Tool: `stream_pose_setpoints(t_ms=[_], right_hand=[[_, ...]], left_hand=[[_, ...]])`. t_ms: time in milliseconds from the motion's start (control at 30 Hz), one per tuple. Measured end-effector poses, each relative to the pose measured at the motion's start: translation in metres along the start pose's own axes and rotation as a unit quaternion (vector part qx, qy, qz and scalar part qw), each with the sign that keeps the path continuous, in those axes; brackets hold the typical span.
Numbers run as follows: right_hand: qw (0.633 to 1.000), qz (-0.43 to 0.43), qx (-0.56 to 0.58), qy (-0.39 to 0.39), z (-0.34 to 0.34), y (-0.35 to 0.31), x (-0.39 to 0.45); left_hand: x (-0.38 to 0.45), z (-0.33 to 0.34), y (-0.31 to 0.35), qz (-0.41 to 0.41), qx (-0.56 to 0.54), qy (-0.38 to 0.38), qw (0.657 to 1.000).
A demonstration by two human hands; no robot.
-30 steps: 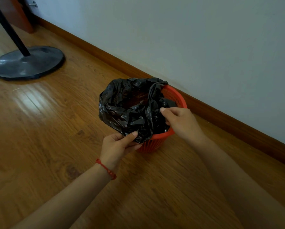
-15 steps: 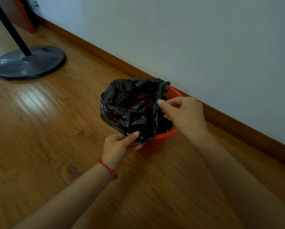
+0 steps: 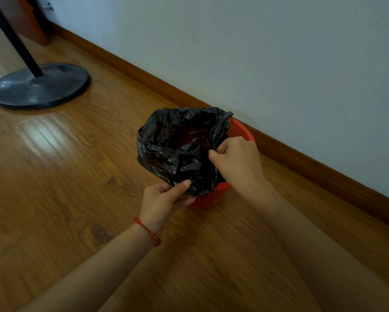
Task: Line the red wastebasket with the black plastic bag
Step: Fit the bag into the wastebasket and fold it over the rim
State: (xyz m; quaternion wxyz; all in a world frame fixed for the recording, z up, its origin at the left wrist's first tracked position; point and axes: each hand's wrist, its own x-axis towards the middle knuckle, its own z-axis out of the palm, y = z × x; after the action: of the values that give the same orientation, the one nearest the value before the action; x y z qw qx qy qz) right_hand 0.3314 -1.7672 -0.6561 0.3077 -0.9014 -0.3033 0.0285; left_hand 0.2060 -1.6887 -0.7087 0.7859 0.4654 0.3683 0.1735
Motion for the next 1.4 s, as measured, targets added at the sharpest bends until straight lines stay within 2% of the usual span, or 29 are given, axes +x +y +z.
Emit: stream_pose_setpoints(t_ms=[133,233,367,433,500,633,767,900,1033,1400], right_hand=[[0.990,0.045,0.136,0.013,-0.013,0.014,-0.012],[0.961,0.084,0.263,-0.013,-0.022,0.029,-0.025],[0.872,0.171,0.452,-0.075,-0.020,0.049,-0.039],[0.832,0.208,0.505,-0.095,-0.014,0.057,-0.043],[0.811,0.225,0.531,-0.101,-0.008,0.063,-0.047],[0.808,0.234,0.531,-0.101,0.001,0.071,-0.048],[0.820,0.230,0.511,-0.114,0.008,0.073,-0.048],[0.833,0.216,0.491,-0.137,0.016,0.072,-0.050],[0.830,0.212,0.493,-0.155,0.023,0.069,-0.049],[0.830,0.204,0.492,-0.165,0.027,0.066,-0.052]], left_hand=[[0.000,-0.005,0.001,-0.001,-0.006,0.003,1.000],[0.001,-0.009,0.004,0.004,-0.019,0.004,1.000],[0.003,-0.013,0.009,-0.002,-0.056,0.008,0.998],[0.004,-0.015,0.009,-0.009,-0.073,0.007,0.997],[0.004,-0.017,0.009,-0.016,-0.087,0.003,0.996],[0.004,-0.020,0.007,-0.023,-0.097,-0.012,0.995],[0.006,-0.024,0.007,-0.028,-0.107,-0.024,0.994],[0.010,-0.030,0.009,-0.030,-0.124,-0.011,0.992],[0.010,-0.033,0.008,-0.030,-0.137,0.012,0.990],[-0.005,0.005,-0.010,-0.067,-0.097,-0.018,0.993]])
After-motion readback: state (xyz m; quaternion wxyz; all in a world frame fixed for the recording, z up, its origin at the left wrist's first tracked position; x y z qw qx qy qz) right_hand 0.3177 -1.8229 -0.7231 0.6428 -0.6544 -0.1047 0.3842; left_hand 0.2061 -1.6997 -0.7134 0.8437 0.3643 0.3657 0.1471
